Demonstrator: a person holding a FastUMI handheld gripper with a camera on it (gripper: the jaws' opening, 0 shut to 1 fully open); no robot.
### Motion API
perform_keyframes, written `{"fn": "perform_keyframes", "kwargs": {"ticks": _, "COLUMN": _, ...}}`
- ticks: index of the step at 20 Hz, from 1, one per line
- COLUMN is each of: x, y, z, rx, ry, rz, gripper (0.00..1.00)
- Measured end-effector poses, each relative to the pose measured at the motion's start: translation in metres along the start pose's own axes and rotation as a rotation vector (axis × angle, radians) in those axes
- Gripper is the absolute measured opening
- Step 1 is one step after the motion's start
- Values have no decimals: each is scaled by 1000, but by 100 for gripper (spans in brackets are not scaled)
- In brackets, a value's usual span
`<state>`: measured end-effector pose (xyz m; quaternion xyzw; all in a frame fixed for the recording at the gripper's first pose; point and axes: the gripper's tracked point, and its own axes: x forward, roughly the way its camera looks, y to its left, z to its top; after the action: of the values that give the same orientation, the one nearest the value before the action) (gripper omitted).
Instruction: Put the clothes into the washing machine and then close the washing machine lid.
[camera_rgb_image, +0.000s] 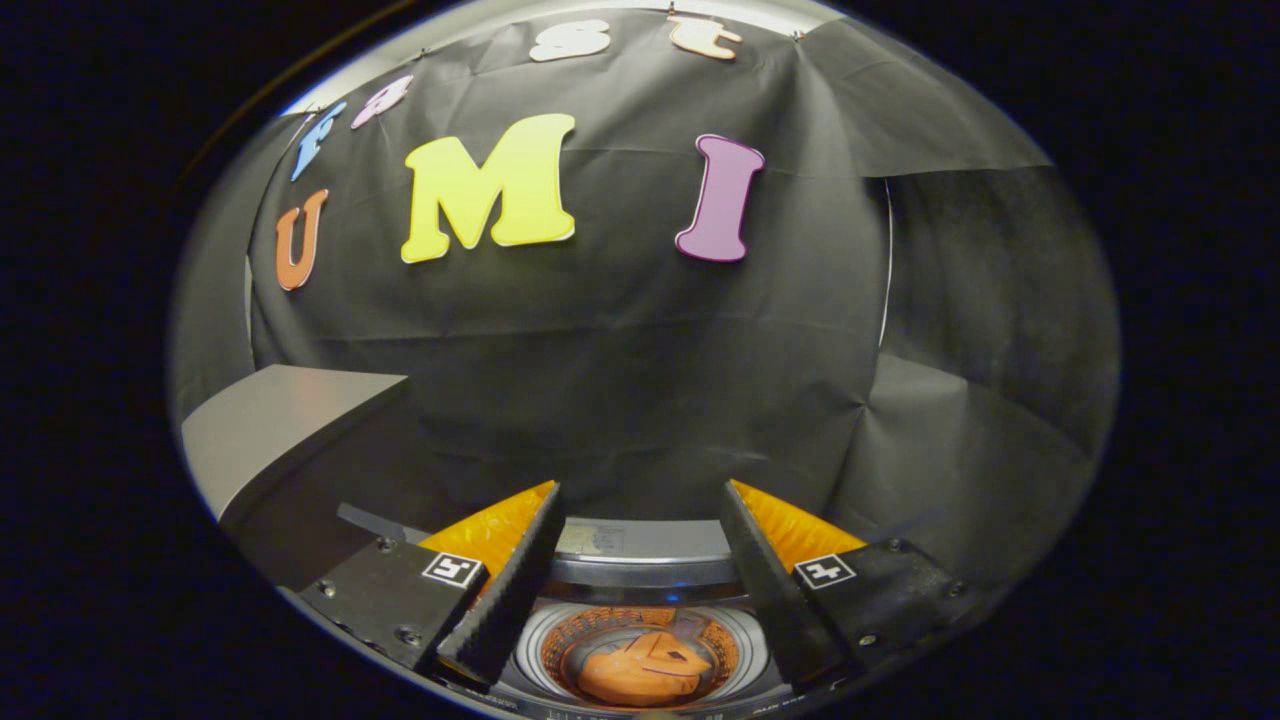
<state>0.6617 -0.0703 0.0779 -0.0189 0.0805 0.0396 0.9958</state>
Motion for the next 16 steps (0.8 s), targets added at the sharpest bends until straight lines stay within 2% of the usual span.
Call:
{"fn": "perform_keyframes", "kwargs": {"ticks": 5, "x": -10, "y": 2, "z": -12, "rx": -33, "ry": -4, "rz": 7, "gripper": 98}}
{"fn": "perform_keyframes", "kwargs": {"ticks": 11, "x": -25, "y": 7, "z": -52, "rx": -61, "ry": 74, "rz": 25, "gripper": 98}}
{"fn": "perform_keyframes", "kwargs": {"ticks": 16, "x": -36, "y": 13, "z": -64, "rx": -69, "ry": 94, "rz": 33, "gripper": 98}}
